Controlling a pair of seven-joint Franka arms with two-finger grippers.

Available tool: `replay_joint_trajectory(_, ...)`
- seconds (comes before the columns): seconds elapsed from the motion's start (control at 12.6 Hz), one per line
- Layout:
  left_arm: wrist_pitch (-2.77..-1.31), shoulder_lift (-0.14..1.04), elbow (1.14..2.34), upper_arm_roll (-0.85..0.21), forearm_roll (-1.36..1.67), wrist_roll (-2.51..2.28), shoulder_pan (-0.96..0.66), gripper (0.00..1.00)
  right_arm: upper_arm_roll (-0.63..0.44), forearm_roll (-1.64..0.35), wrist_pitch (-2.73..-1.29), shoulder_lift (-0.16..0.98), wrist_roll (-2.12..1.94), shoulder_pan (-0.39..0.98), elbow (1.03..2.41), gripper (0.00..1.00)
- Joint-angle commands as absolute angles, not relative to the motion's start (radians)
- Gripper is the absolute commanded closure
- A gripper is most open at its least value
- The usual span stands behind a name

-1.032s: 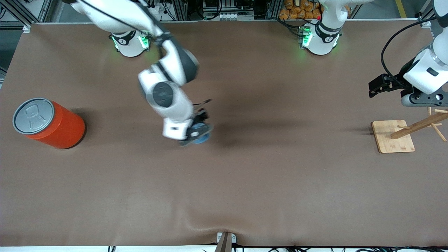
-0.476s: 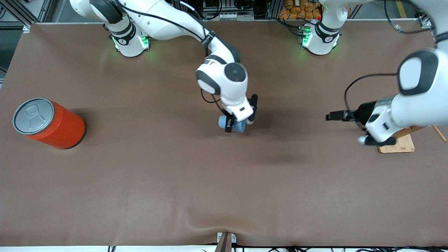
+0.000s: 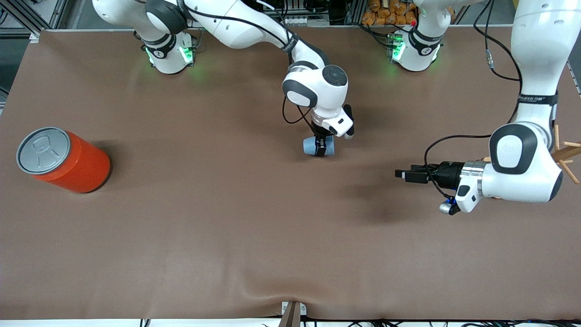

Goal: Flip cup
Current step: 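Bring the left gripper sideways to the cup held by the right gripper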

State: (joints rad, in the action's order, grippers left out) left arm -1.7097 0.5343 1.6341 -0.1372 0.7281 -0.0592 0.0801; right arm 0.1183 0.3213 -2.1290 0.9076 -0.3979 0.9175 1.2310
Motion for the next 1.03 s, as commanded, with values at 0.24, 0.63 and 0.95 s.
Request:
replay_joint_trajectory(0.24,-1.703,0.621,1.617,-0.143,0.917,0.064,0.084,0.00,0.104,0.351,-2.125,0.960,-0.351,0.928,1.183,1.00)
replay_joint_trajectory(0.63,-1.700,0.687,1.637,-0.144,0.986,0.182,0.084,0.00,0.104,0.351,-2.122,0.965,-0.353,0.922,1.186,0.73)
replay_joint_trajectory(0.95,-1.704,0.687,1.707,-0.144,1.066,0.256,0.074,0.00,0.104,0.350,-2.112,0.950,-0.354,0.916,1.187,0.00)
